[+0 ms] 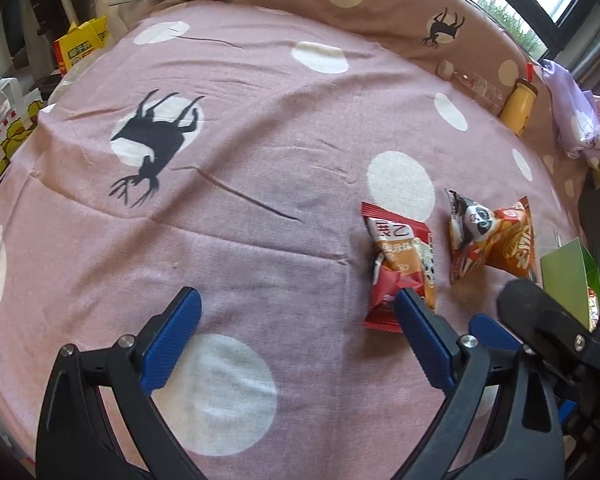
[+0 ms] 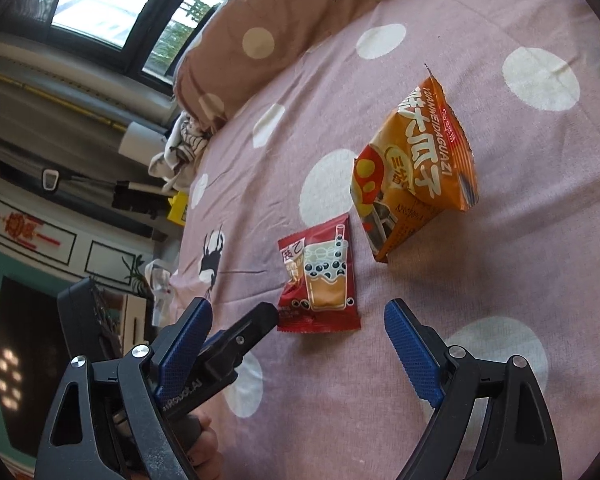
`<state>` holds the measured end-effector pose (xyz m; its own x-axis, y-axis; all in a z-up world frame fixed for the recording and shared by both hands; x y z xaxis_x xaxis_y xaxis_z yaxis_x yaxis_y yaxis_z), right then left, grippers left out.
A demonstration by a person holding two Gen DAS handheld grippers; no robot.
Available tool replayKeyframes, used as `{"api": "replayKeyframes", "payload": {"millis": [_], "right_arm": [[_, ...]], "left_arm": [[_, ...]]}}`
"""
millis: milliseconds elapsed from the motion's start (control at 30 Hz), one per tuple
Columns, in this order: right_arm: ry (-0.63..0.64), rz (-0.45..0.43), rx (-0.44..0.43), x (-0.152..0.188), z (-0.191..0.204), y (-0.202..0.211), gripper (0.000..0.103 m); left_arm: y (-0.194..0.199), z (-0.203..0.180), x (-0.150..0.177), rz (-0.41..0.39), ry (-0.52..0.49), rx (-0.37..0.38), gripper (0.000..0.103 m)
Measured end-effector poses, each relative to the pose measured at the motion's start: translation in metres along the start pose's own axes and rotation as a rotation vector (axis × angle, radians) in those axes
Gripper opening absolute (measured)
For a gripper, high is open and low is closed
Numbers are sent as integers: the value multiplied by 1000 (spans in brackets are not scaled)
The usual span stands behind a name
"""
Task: Organize snacks
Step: 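Move the right gripper back and grasp the red bubble-tea pack, then lift the red pack and carry it over the green box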
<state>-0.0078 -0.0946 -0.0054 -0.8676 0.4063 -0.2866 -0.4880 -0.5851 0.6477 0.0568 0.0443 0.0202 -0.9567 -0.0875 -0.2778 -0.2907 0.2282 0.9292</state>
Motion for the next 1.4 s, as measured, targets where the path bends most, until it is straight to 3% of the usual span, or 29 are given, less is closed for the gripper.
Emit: {"api": "replayKeyframes", "payload": {"millis": [133, 300, 367, 500, 600, 700, 1033, 1400], "right_arm": [[-7, 23, -4, -7, -4, -11, 89], [-18, 60, -25, -18, -7, -29, 86], [2, 63, -8, -20, -3, -33, 86], [51, 75, 25, -25, 5, -42, 85], [54, 87, 38, -27, 3, -44, 69], [37, 82, 21, -27, -3, -42, 65], [50, 66, -17, -19, 4, -29, 64], [111, -87, -16, -5, 23, 29, 64]], "left_arm": [[1, -12, 2, -22, -35, 14, 97], [-7, -25, 2, -34, -86, 25, 83], [-9, -30, 1, -43, -101, 33, 71], [-17, -41, -1, -41, -147, 67, 56], [-20, -49, -2, -44, -180, 93, 40], [-20, -56, 0, -68, -200, 80, 37], [4, -61, 11, -142, -227, 52, 33], [48, -88, 28, -271, -302, 111, 33]]}}
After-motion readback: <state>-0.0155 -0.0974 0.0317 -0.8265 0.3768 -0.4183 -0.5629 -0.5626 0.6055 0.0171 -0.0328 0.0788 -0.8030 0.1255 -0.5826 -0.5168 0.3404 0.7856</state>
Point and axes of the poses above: each gripper's, at about its wrist camera, not at the fingertips, and y roughly against the way its jaws point, z to its left, x to its underside, the point moved 1 cm from there along -y, roughly the way its jaws point, and after that the axes turned 9 degrees about z, right-handed, at the moved point
